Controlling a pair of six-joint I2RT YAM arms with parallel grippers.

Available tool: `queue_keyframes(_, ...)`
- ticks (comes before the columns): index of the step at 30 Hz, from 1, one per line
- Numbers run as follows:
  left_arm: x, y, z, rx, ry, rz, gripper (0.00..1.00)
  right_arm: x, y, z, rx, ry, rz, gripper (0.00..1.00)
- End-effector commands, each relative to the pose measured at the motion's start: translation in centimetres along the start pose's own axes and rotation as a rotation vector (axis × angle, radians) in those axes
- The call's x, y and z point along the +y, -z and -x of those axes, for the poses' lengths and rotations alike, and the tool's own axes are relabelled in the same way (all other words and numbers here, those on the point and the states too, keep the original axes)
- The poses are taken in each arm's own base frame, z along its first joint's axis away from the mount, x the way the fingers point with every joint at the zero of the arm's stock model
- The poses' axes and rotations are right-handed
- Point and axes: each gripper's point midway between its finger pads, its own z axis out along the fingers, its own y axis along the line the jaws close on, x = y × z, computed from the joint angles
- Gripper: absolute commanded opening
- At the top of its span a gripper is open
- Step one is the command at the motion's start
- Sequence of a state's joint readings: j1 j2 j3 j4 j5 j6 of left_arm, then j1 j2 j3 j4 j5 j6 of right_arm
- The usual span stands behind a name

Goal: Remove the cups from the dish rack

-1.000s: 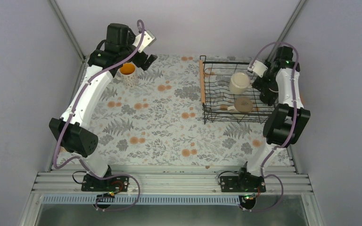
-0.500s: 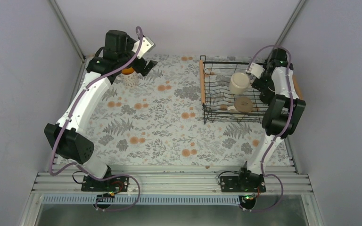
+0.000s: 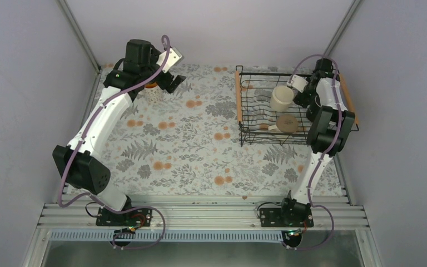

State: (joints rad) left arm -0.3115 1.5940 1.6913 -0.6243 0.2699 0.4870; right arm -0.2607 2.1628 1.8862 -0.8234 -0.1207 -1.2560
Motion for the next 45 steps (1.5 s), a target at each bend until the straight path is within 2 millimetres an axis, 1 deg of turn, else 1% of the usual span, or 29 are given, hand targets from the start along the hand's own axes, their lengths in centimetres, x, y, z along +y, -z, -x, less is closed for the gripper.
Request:
queue_keyframes(1,-0.1,0.9,0.2,-0.017,-0.016,0.011,1.00,-0.8,-0.4,2.2,-0.061,0.020,-0.007,0.84)
queue_keyframes(6,-0.1,0.6,0.0,-0.011,-0.010,0.009,1.00,-0.3,-1.2,2.9,-0.079,0.033,0.041,0.82)
queue_keyframes(8,-0.1,0.6,0.1,-0.010,-0.008,0.006,1.00,-0.1,-1.2,3.2,-0.094,0.035,0.061,0.79)
queue_keyframes(11,-0.1,0.5,0.1,-0.007,-0.003,-0.002,1.00,1.0,-1.2,3.6,-0.120,0.050,0.111,0.75)
queue_keyframes(12,-0.2,0.3,0.0,-0.004,-0.002,-0.007,1.00,1.4,-1.1,3.7,-0.128,0.054,0.127,0.72)
queue_keyframes(13,-0.2,0.2,0.0,-0.001,0.000,-0.011,1.00,1.7,-1.2,3.7,-0.131,0.058,0.141,0.66)
queue_keyframes(15,-0.2,0.1,-0.1,0.002,0.003,-0.013,1.00,1.9,-1.1,3.7,-0.134,0.058,0.146,0.47)
queue_keyframes(17,-0.2,-0.1,-0.1,0.002,0.007,-0.017,1.00,2.0,-1.1,3.7,-0.134,0.058,0.144,0.33)
queue_keyframes(22,-0.4,-0.5,0.0,0.006,0.022,-0.035,1.00,2.6,0.1,4.0,-0.154,0.070,0.156,0.15)
queue_keyframes(28,-0.7,-0.9,-0.1,0.009,0.030,-0.060,1.00,3.5,1.9,4.4,-0.170,0.067,0.186,0.05)
queue_keyframes(31,-1.1,-0.8,0.4,-0.009,0.028,-0.084,1.00,3.7,3.4,4.7,-0.183,0.059,0.185,0.04)
queue_keyframes(34,-1.7,-0.3,1.6,-0.046,0.017,-0.124,1.00,3.3,5.7,5.3,-0.204,0.038,0.162,0.04)
queue_keyframes(35,-2.0,-0.1,2.1,-0.061,0.012,-0.136,1.00,3.2,7.1,5.7,-0.218,0.037,0.145,0.04)
queue_keyframes(38,-3.4,1.1,4.4,-0.143,-0.011,-0.201,1.00,2.9,10.3,6.5,-0.248,0.033,0.090,0.04)
queue_keyframes(41,-5.3,2.6,6.9,-0.262,-0.010,-0.315,1.00,2.7,13.6,7.5,-0.288,0.013,0.043,0.04)
queue_keyframes(45,-7.7,4.1,9.4,-0.406,0.008,-0.464,1.00,1.6,19.1,9.7,-0.372,-0.031,-0.037,0.04)
